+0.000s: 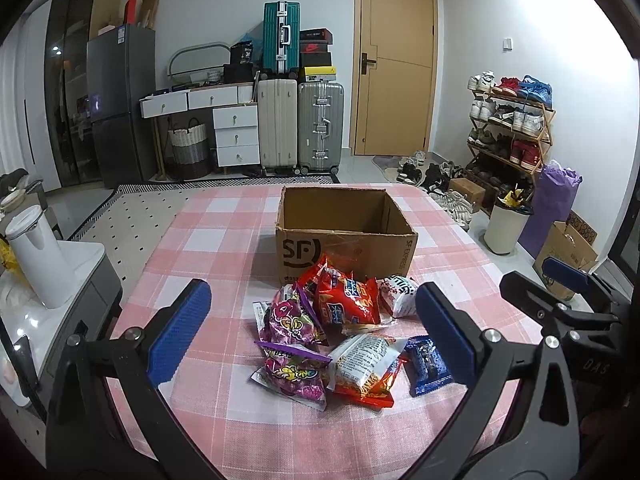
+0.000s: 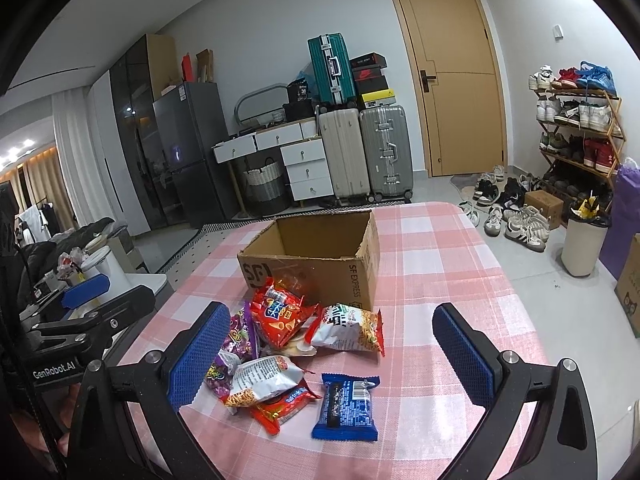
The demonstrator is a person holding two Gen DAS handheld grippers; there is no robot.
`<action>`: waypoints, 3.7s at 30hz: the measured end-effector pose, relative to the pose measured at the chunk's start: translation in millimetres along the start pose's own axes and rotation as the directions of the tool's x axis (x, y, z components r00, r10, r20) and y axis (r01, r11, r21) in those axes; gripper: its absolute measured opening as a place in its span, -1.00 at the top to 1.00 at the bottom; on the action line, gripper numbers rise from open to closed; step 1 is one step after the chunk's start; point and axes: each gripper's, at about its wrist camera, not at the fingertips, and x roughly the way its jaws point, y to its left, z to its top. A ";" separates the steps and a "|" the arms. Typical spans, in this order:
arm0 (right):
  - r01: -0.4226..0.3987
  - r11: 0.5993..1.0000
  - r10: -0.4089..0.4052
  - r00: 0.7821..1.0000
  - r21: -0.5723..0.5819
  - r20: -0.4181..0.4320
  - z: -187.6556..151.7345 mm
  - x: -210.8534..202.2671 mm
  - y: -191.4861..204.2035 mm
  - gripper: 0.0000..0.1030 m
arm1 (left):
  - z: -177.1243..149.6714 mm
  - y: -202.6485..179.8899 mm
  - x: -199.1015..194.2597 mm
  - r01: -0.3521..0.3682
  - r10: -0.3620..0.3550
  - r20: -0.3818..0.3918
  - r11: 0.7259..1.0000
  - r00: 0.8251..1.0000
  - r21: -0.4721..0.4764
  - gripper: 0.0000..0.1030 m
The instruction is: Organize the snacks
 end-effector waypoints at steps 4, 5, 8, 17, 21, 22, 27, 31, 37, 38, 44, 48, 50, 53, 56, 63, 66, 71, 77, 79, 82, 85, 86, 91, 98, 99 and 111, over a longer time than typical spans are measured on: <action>0.001 1.000 -0.001 1.000 0.001 -0.006 -1.0 1.4 -0.6 -1.00 | -5.9 2.6 4.0 0.002 -0.002 -0.006 1.000 1.000 -0.008 -0.97; -0.001 1.000 0.001 1.000 0.001 -0.007 -1.7 1.9 -0.4 -1.00 | -5.3 2.4 4.4 0.000 0.000 -0.005 1.000 1.000 -0.006 -0.97; -0.001 1.000 0.001 1.000 -0.002 -0.008 -2.3 2.5 -0.3 -1.00 | -6.1 3.1 4.7 0.001 -0.001 -0.007 1.000 1.000 -0.006 -0.98; 0.010 1.000 -0.010 1.000 -0.001 -0.023 -4.9 5.8 -0.4 -1.00 | -13.3 9.1 10.1 0.016 -0.016 -0.018 1.000 1.000 -0.023 -0.97; 0.011 1.000 -0.011 1.000 -0.002 -0.024 -5.7 6.0 -1.1 -1.00 | -13.3 9.4 12.0 0.014 -0.014 -0.024 1.000 1.000 -0.027 -0.97; 0.015 1.000 -0.015 1.000 -0.003 -0.026 -5.8 6.3 -0.8 -1.00 | -14.3 9.2 12.5 0.014 -0.015 -0.025 1.000 1.000 -0.027 -0.97; 0.015 1.000 -0.015 0.999 -0.006 -0.033 -6.9 6.1 -2.9 -1.00 | -13.7 10.1 12.2 0.013 -0.013 -0.022 1.000 1.000 -0.027 -0.97; 0.013 1.000 -0.013 0.999 -0.011 -0.038 -7.8 8.3 -2.5 -1.00 | -12.3 9.6 13.3 0.015 -0.015 -0.027 1.000 1.000 -0.028 -0.97; 0.004 1.000 -0.006 0.998 -0.029 -0.069 -15.8 18.2 -2.2 -1.00 | -14.9 10.3 18.0 0.016 -0.017 -0.035 0.999 0.999 -0.028 -0.97; 0.005 0.999 -0.008 0.997 -0.033 -0.079 -17.4 21.3 -1.9 -1.00 | -15.1 10.5 18.6 0.016 -0.017 -0.036 0.999 0.999 -0.029 -0.97; 0.001 0.999 -0.006 0.990 -0.034 -0.139 -34.4 41.1 -7.3 -1.00 | -20.5 18.2 28.9 0.044 -0.047 -0.045 0.998 0.998 -0.054 -0.97; 0.000 1.000 -0.004 0.979 -0.021 -0.203 -48.9 58.5 -14.8 -1.00 | -25.3 25.0 39.4 0.045 -0.048 -0.056 0.997 0.997 -0.067 -0.97; -0.001 1.000 -0.002 0.973 -0.014 -0.231 -56.8 68.2 -18.6 -1.00 | -27.3 28.8 45.4 0.042 -0.047 -0.065 0.996 0.997 -0.077 -0.97; 0.012 1.000 -0.014 0.965 -0.012 -0.262 -67.6 81.2 -24.9 -1.00 | -31.1 35.2 55.4 0.042 -0.049 -0.081 0.995 0.996 -0.087 -0.97; 0.028 1.000 -0.030 0.958 -0.012 -0.284 -76.8 92.6 -28.7 -1.00 | -35.5 42.1 68.0 0.047 -0.056 -0.096 0.994 0.994 -0.099 -0.97; 0.052 0.998 -0.064 0.939 -0.043 -0.338 -89.5 116.1 -31.3 -1.00 | -45.0 52.7 90.9 0.056 -0.073 -0.135 0.991 0.988 -0.123 -0.97; 0.057 0.997 -0.072 0.930 -0.051 -0.360 -93.7 126.3 -32.1 -0.99 | -48.2 56.0 99.2 0.055 -0.073 -0.143 0.990 0.987 -0.126 -0.97; 0.058 0.996 -0.081 0.916 -0.069 -0.393 -98.2 139.8 -32.7 -0.99 | -55.1 63.0 114.7 0.049 -0.071 -0.165 0.990 0.984 -0.135 -0.97; 0.036 0.996 -0.067 0.901 -0.079 -0.428 -102.6 150.6 -31.3 -0.79 | -62.2 73.2 126.0 0.057 -0.088 -0.183 0.985 0.979 -0.165 -0.97; 0.031 0.996 -0.065 0.902 -0.085 -0.427 -103.2 152.3 -29.9 -0.72 | -65.1 75.8 124.4 0.062 -0.093 -0.185 0.984 0.978 -0.169 -0.97; 0.025 0.994 -0.067 0.901 -0.105 -0.428 -103.6 153.4 -28.2 -0.65 | -68.4 78.9 125.5 0.076 -0.112 -0.196 0.981 0.974 -0.180 -0.97; 0.026 0.989 -0.086 0.903 -0.146 -0.421 -106.2 147.5 -23.1 -0.32 | -71.0 83.3 127.4 0.092 -0.133 -0.205 0.976 0.970 -0.195 -0.97; 0.030 0.987 -0.095 0.904 -0.160 -0.417 -105.8 147.7 -23.4 -0.25 | -71.8 85.0 128.5 0.096 -0.137 -0.208 0.976 0.968 -0.198 -0.97; 0.012 0.995 -0.054 0.908 -0.102 -0.415 -102.7 143.7 -36.0 0.11 | -81.3 90.7 126.3 0.101 -0.148 -0.226 0.973 0.963 -0.209 -0.97; -0.005 0.999 -0.014 0.916 -0.047 -0.401 -100.4 136.1 -40.4 0.11 | -91.8 94.7 123.8 0.107 -0.161 -0.256 0.971 0.953 -0.212 -0.97; -0.007 0.999 -0.012 0.918 -0.046 -0.396 -99.7 134.9 -40.0 0.11 | -93.0 94.8 124.2 0.106 -0.160 -0.260 0.972 0.952 -0.209 -0.97; -0.038 0.999 0.025 0.930 -0.029 -0.368 -98.0 123.6 -39.2 0.11 | -107.9 85.1 140.6 0.119 -0.175 -0.321 0.975 0.931 -0.188 -0.97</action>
